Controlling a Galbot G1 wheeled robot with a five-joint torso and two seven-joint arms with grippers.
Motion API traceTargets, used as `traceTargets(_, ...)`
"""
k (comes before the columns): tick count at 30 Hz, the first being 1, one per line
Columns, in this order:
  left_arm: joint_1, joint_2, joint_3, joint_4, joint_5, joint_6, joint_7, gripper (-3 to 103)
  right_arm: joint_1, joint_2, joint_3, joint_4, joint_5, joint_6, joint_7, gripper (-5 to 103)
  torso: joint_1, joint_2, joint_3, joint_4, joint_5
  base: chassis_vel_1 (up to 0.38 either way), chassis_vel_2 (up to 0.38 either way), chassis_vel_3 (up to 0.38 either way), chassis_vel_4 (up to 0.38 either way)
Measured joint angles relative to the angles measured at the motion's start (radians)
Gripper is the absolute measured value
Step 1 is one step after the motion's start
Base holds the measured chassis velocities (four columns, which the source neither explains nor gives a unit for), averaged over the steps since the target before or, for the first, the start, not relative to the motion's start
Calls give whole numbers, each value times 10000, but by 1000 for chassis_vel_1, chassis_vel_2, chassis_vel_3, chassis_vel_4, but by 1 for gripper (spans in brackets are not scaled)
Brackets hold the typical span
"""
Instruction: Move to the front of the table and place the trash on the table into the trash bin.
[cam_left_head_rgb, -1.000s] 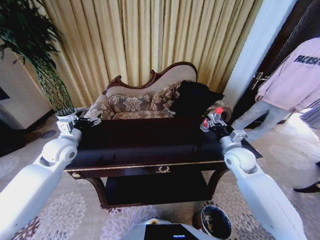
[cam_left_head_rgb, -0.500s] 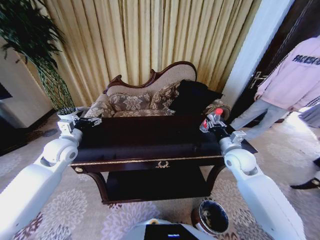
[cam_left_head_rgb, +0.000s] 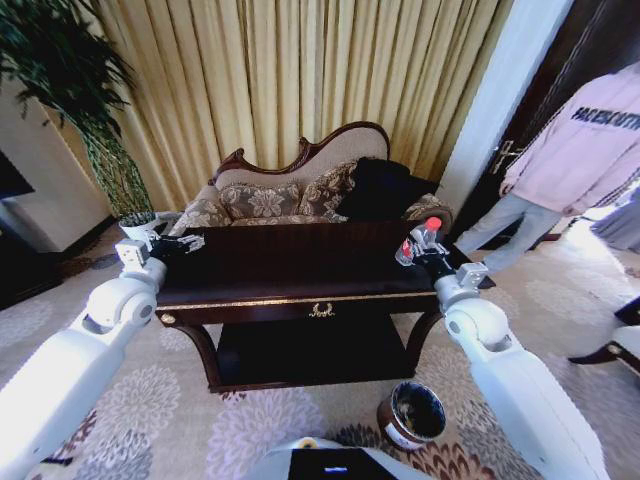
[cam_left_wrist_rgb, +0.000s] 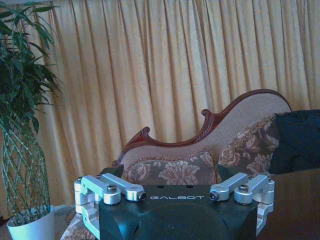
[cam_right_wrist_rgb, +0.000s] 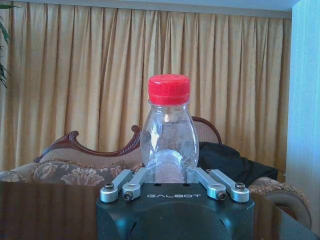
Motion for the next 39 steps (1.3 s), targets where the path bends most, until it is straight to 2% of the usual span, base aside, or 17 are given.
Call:
traceTargets(27,-3,-145,111,-13,22,-115,10,100,-142,276,-237,-156,-309,177,-125,25,-2,2,-2,0,-1,136,-142,-138,136)
traceTargets(39,36,-252,110,-25,29,-155,3,100,-1278,772,342,-1237,-1563,318,-1032,25,8,-4,2,-4,0,5,-3,-2,6)
